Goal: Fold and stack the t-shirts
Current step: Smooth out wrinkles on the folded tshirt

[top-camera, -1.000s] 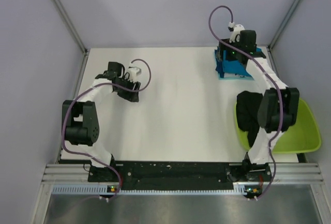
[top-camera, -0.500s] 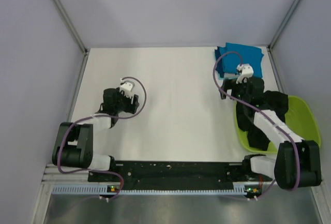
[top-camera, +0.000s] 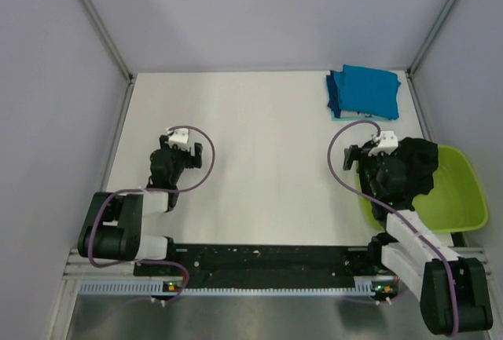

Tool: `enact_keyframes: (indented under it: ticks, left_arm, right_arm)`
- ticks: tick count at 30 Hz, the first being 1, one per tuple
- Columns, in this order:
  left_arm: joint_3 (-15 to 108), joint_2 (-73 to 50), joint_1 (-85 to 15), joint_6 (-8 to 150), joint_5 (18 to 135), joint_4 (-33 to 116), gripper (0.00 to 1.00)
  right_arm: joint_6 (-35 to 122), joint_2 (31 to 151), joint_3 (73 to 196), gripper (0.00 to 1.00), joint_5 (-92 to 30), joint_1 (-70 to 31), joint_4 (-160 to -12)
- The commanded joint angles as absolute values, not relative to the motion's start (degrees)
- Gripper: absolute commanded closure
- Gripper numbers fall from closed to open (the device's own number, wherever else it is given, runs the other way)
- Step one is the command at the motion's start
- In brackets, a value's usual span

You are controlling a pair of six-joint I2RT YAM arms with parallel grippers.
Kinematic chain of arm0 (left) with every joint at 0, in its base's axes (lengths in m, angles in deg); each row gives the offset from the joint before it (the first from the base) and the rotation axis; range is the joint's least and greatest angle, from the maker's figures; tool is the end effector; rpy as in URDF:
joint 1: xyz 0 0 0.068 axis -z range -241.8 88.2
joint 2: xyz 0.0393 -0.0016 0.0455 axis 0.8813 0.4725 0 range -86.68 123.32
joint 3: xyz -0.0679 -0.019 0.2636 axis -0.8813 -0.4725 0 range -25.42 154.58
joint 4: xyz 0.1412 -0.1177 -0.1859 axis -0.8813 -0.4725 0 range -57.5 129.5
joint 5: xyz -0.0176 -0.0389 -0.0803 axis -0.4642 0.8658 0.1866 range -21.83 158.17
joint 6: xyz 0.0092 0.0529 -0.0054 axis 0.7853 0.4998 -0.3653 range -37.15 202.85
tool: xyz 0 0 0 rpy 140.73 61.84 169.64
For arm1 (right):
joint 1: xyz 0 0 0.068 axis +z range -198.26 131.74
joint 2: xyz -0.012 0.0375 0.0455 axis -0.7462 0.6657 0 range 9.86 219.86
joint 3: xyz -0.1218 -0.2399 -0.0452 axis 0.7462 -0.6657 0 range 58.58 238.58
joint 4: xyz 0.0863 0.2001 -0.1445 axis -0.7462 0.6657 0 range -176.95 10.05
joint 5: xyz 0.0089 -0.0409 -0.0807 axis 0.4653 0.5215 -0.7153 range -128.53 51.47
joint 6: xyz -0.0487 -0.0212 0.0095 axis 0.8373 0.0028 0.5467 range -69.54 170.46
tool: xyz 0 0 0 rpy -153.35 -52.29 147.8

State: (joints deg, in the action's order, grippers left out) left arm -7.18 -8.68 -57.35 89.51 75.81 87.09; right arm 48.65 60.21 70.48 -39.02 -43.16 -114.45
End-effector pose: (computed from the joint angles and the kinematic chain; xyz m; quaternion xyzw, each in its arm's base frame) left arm 0.2461 -0.0239 0.1673 0.1168 0.7687 -0.0397 0.6276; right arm 0.1877 0.0165 0.1907 -0.0195 0.7711 0.0351 0.6355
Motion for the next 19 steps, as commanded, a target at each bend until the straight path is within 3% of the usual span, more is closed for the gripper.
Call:
enact_keyframes:
  ticks: [1,19]
  left_arm:
    - [-10.8,-6.6,-57.8,88.1,73.5,103.5,0.16]
    - [-11.1,-6.0,-57.8,87.6,71.6,104.4,0.1]
  right_arm:
    - [46.9,59.5,67.6,0.06,-40.8,-42.6,-124.3]
    - [46.2,63.5,67.1,0.05,-39.6,-42.6,-127.2]
